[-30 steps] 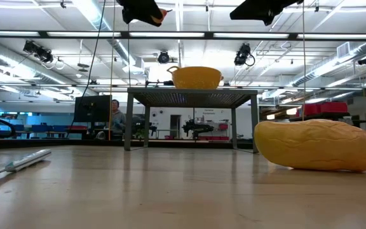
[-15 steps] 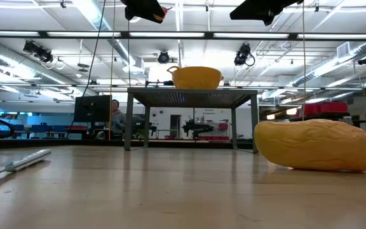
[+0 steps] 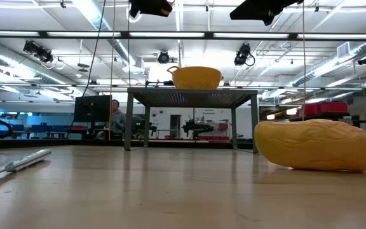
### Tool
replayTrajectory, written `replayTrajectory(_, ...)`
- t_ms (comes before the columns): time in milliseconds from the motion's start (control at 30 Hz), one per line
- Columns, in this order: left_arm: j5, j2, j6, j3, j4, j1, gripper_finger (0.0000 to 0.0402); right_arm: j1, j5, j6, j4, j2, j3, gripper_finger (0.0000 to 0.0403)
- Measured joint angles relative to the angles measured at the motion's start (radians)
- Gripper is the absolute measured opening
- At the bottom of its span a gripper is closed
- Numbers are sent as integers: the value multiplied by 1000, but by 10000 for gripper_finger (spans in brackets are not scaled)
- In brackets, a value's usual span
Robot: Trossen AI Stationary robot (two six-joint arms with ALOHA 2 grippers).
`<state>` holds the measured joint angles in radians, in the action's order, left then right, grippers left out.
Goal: Pick & Place Fruit
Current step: Put the pear into the yellow colander bowl on the shelf
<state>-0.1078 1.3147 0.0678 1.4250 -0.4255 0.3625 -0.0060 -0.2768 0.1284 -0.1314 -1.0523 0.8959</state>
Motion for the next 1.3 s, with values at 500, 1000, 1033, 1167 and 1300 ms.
replayTrajectory(500, 45, 7, 5, 0, 96, 74, 138, 0, -1, 0, 0, 0, 0, 22)
replayTrajectory(1000, 94, 172, 24, -1, 273, 122, 137, 0, -2, 0, 0, 0, 0, 22)
replayTrajectory(1033, 105, 178, 23, -1, 274, 128, 138, 0, -2, 0, 0, 0, 0, 22)
replayTrajectory(1167, 128, 183, 21, -1, 287, 144, 138, 0, -2, 0, 0, 0, 0, 22)
replayTrajectory(1300, 131, 188, 19, -1, 285, 159, 137, 0, -2, 0, -1, 0, 0, 22)
